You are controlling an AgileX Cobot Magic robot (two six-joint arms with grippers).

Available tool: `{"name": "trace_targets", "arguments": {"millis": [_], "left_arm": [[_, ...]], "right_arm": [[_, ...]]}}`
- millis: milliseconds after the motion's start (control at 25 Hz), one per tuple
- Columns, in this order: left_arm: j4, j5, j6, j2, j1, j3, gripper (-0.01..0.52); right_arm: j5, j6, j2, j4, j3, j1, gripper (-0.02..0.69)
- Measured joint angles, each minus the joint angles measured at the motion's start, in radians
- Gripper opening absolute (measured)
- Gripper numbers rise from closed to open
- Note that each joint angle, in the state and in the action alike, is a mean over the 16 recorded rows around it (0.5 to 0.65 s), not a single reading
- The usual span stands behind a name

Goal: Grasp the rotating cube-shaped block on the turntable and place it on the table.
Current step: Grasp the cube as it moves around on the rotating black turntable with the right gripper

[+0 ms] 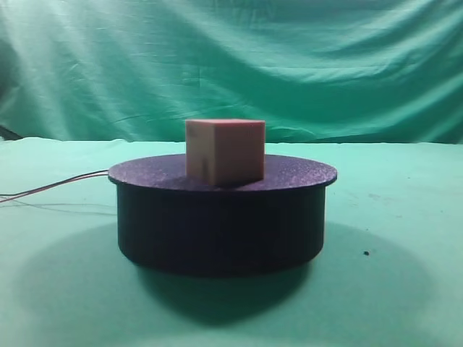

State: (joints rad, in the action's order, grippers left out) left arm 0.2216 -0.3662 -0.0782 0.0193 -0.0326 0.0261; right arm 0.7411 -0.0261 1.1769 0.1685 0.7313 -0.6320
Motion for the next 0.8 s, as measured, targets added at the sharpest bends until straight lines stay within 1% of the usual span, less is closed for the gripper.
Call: {"name": "trace_targets", "arguments": {"millis": [160,320,400,480,520,600,800], "left_arm": [[0.000,0.000,0.000,0.000,0.000,0.000,0.000],[0.000,0.000,0.000,0.000,0.000,0.000,0.000],[0.000,0.000,0.000,0.000,0.000,0.000,0.000],[0.000,0.000,0.000,0.000,0.000,0.000,0.000],[0.000,0.000,0.000,0.000,0.000,0.000,0.000],[0.000,0.000,0.000,0.000,0.000,0.000,0.000],[0.000,0.000,0.000,0.000,0.000,0.000,0.000]], "right_arm": [[0.017,-0.034,0.130,0.000,0.095,-0.060,0.272],[0.035,-0.026,0.239,0.030,0.175,-0.080,0.424],[0.043,-0.018,0.286,0.042,0.207,-0.082,0.489],[0.049,-0.008,0.329,0.048,0.233,-0.084,0.530],[0.052,-0.003,0.349,0.049,0.244,-0.085,0.539],[0.055,0.007,0.384,0.046,0.264,-0.086,0.527],[0.061,0.024,0.444,0.023,0.308,-0.088,0.414]]}}
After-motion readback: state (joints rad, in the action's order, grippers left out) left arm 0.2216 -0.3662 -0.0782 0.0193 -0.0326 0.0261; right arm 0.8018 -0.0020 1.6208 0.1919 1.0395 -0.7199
